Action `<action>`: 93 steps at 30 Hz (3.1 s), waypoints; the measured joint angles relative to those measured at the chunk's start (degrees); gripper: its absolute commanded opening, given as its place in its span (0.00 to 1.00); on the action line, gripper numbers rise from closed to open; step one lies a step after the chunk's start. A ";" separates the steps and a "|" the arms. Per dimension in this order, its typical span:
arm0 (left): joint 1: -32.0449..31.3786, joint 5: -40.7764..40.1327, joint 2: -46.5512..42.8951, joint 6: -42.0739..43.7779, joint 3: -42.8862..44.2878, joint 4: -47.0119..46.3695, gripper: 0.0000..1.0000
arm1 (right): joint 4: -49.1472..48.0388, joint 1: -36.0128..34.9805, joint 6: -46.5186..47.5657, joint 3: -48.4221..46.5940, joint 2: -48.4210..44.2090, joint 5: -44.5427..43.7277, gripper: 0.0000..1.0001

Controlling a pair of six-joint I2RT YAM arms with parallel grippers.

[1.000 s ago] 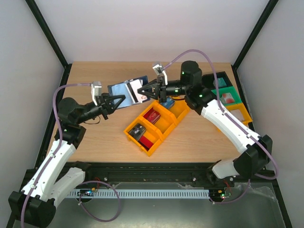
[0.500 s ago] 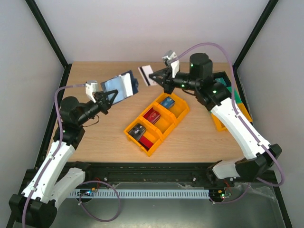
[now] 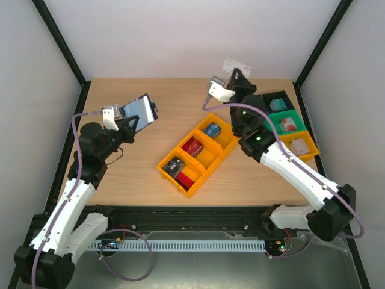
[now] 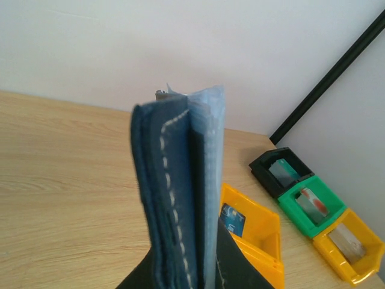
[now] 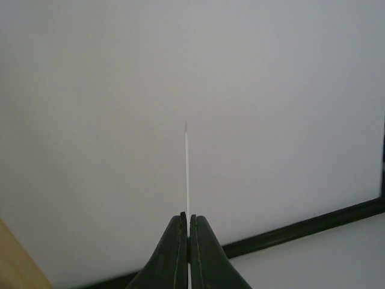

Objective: Take the credit cards out of the card holder

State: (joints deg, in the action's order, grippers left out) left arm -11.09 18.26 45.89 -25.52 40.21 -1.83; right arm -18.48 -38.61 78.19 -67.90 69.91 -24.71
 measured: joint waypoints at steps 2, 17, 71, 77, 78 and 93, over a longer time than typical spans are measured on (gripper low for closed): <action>0.20 -0.37 0.00 0.26 0.00 0.13 0.02 | -5.90 -0.55 9.35 2.75 2.29 -3.82 0.01; 2.86 -0.76 2.67 1.09 0.00 1.01 0.02 | -29.53 -13.42 30.86 12.22 3.98 -7.96 0.01; 16.11 -5.44 12.61 -10.36 -14.82 -6.82 0.02 | 40.65 57.20 -39.52 11.19 11.93 20.31 0.01; 16.48 -5.49 12.90 -9.84 -14.82 -6.86 0.02 | 38.07 58.31 -36.30 15.06 12.61 19.69 0.01; 16.48 -5.46 13.07 -9.84 -14.82 -6.91 0.02 | 37.66 58.47 -35.67 15.69 12.61 19.41 0.01; 16.52 -5.46 14.43 -9.75 -14.82 -7.69 0.02 | 26.75 58.53 -25.83 21.66 14.45 9.09 0.04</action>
State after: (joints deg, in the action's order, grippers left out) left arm 5.43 12.80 60.31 -35.27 25.39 -9.52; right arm 8.27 19.92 52.36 -46.24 84.36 -15.62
